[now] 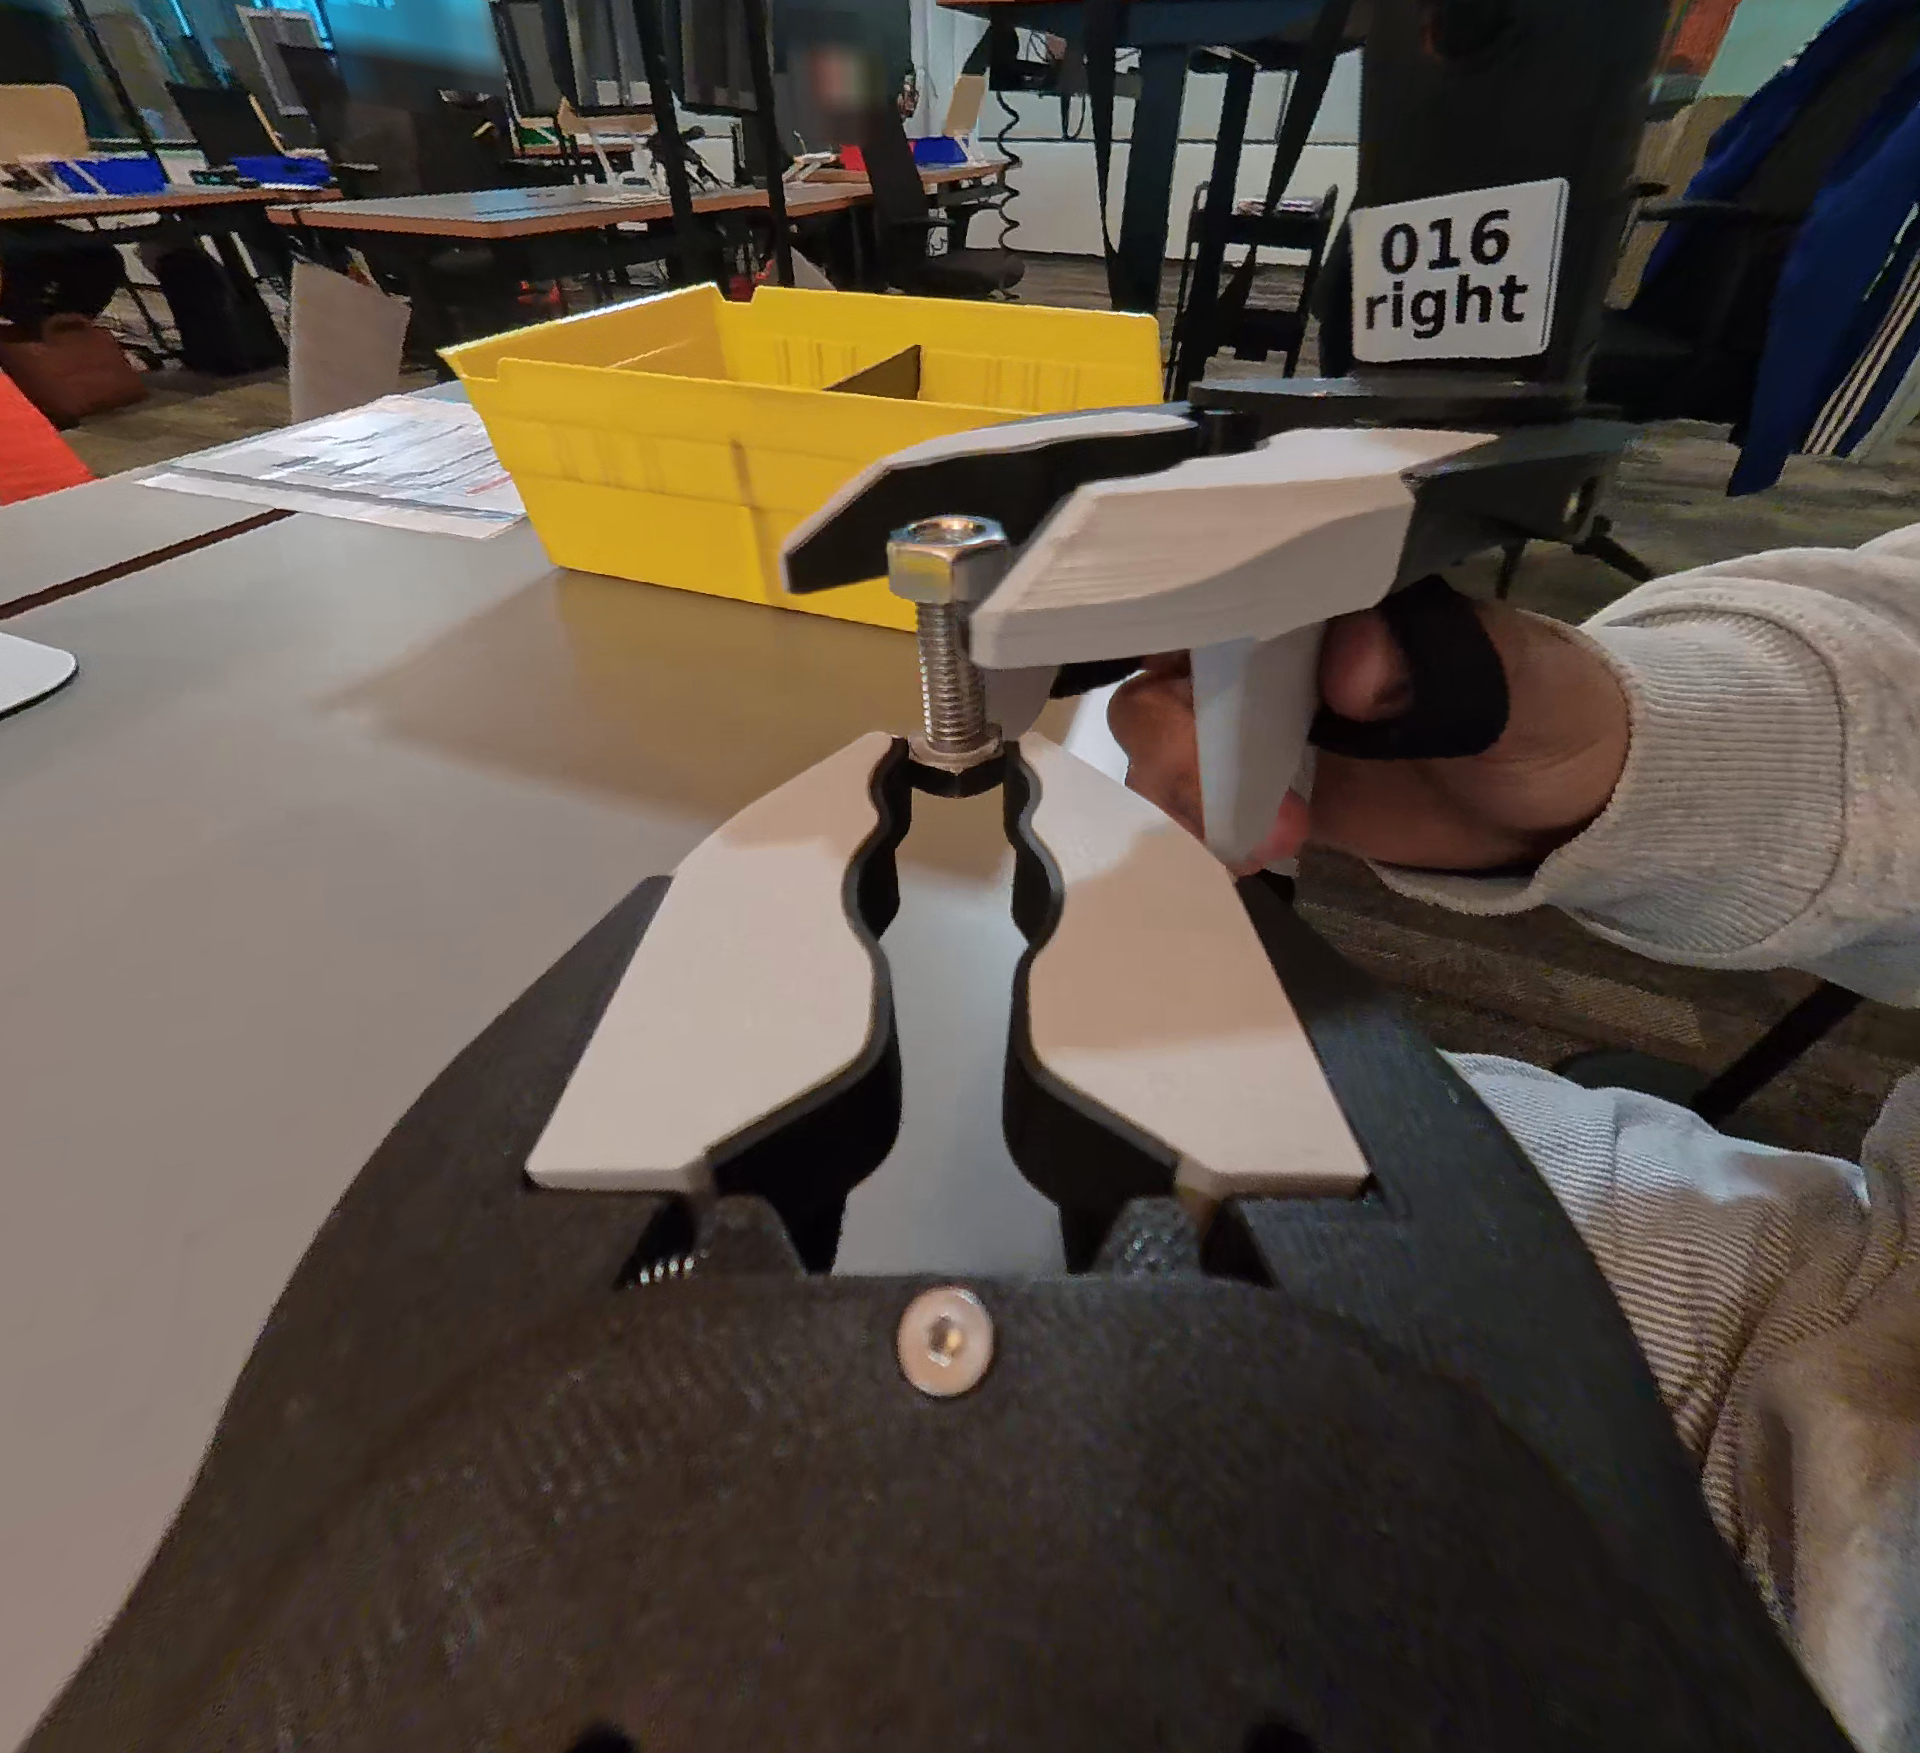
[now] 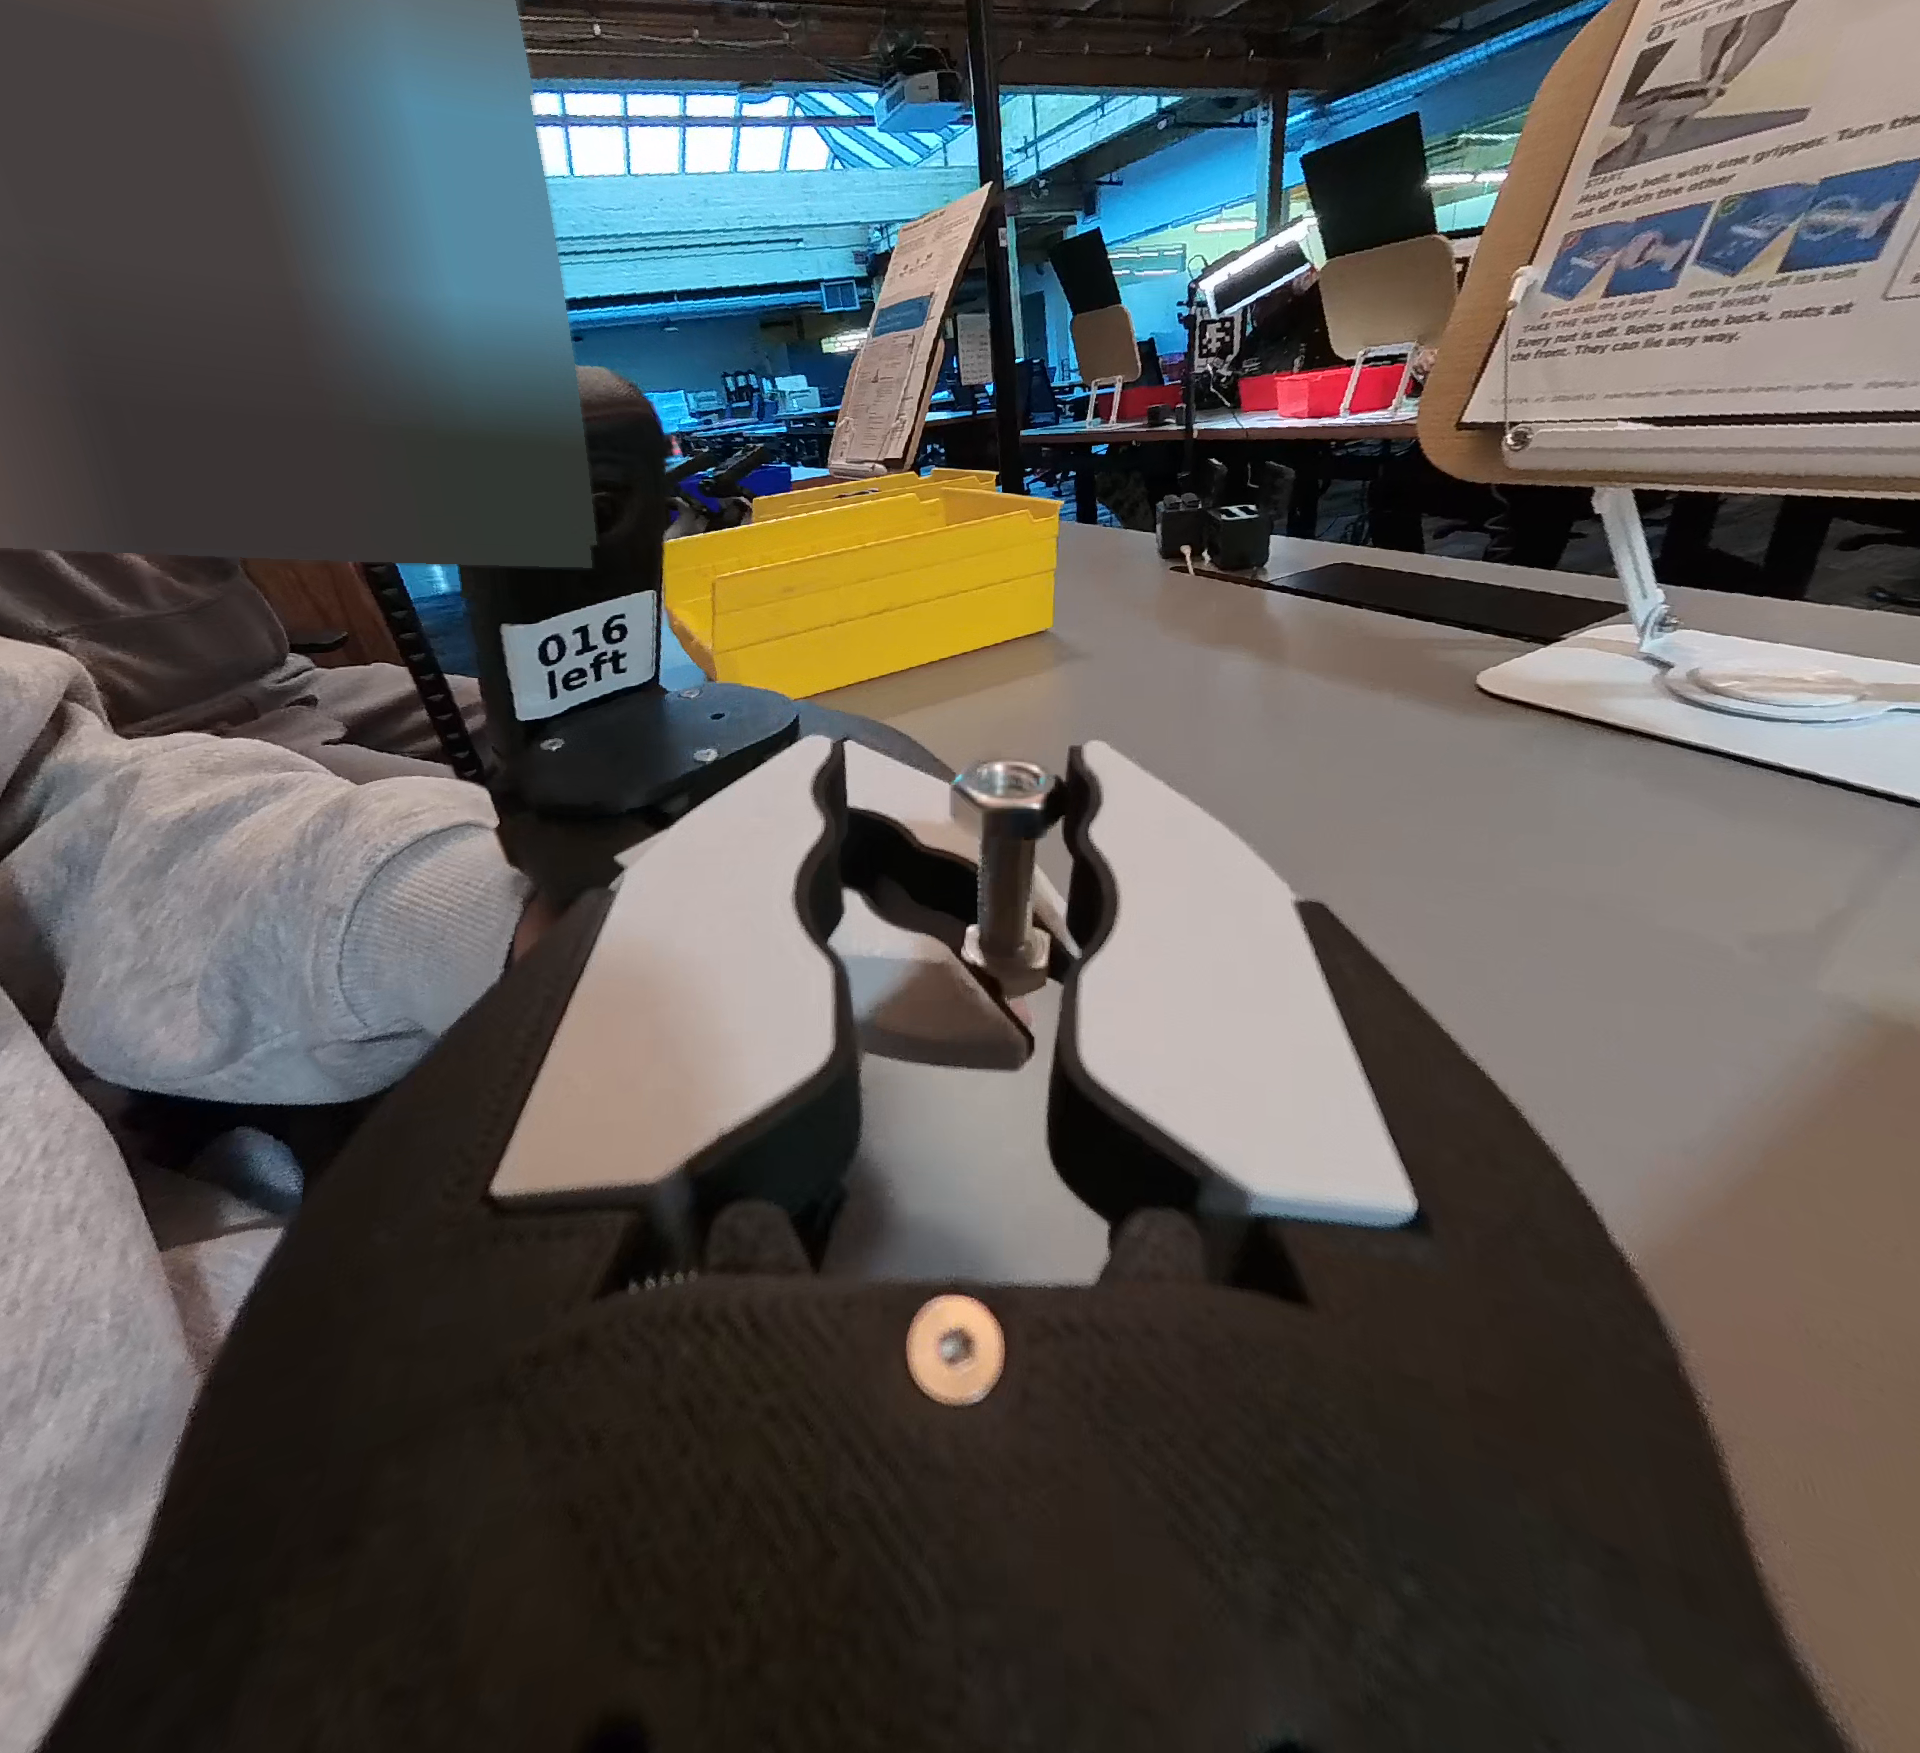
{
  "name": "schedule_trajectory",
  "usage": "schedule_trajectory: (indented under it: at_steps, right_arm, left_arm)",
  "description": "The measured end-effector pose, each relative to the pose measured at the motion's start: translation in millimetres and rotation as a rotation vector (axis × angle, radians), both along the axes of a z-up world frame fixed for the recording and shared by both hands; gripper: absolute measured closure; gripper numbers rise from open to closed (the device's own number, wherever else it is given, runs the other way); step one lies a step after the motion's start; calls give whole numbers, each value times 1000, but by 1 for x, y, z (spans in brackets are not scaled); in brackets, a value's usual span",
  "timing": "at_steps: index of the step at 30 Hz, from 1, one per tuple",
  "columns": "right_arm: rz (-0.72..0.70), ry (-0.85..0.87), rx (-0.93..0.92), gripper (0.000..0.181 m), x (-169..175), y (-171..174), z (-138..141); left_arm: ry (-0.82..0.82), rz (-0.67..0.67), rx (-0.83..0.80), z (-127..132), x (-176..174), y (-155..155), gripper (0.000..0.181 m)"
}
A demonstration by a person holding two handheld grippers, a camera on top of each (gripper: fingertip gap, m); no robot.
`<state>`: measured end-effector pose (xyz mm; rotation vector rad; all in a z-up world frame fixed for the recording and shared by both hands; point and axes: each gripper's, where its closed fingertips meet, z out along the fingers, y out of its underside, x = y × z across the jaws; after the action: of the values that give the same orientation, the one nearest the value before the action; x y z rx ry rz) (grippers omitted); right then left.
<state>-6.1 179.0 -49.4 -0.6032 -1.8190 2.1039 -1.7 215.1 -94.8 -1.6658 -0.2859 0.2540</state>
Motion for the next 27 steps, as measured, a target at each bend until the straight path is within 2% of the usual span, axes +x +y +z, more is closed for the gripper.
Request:
schedule_trajectory:
  at_steps: [7,27]
  right_arm:
    - [10,-12,4,155,1,0,-2]
    - [-20,0,-7,139,-3,2,0]
  left_arm:
    - [35,-24,-19,-1,6,3,165]
    - [-71,44,66,3,-12,-8,164]
